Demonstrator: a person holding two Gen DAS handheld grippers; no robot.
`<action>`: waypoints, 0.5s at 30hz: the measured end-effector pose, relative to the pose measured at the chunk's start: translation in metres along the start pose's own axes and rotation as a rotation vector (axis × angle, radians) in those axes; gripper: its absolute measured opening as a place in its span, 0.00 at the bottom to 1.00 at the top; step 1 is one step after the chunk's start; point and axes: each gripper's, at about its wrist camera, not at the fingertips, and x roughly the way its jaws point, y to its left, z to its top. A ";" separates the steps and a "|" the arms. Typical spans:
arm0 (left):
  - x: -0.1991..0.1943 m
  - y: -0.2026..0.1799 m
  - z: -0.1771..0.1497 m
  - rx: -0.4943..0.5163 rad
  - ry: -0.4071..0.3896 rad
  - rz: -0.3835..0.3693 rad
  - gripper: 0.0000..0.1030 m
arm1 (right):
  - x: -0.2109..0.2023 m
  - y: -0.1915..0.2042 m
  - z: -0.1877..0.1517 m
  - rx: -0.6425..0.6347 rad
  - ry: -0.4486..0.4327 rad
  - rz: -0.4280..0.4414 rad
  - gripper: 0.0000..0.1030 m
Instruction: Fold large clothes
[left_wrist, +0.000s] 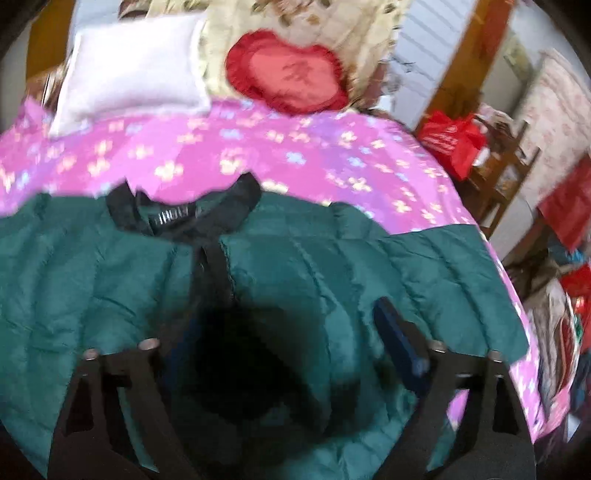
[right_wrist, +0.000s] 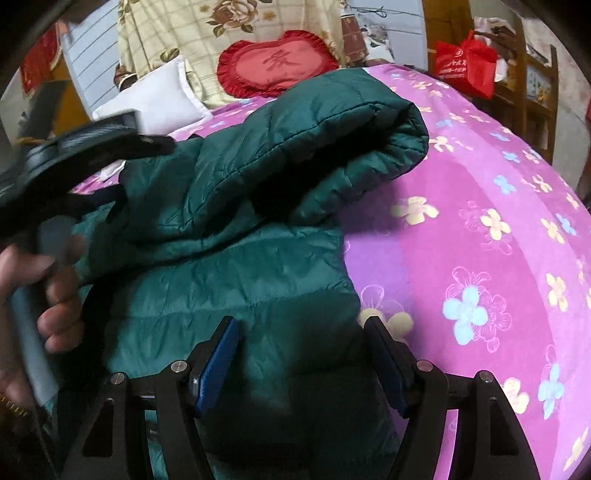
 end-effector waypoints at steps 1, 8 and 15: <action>0.006 0.003 -0.001 -0.020 0.019 -0.004 0.62 | -0.001 -0.002 -0.001 0.007 0.005 0.009 0.66; -0.010 0.003 -0.008 -0.029 -0.017 0.014 0.08 | 0.008 -0.023 0.000 0.121 0.044 0.059 0.66; -0.045 0.025 -0.007 0.015 -0.046 0.022 0.08 | 0.007 -0.014 0.003 0.097 0.018 0.024 0.66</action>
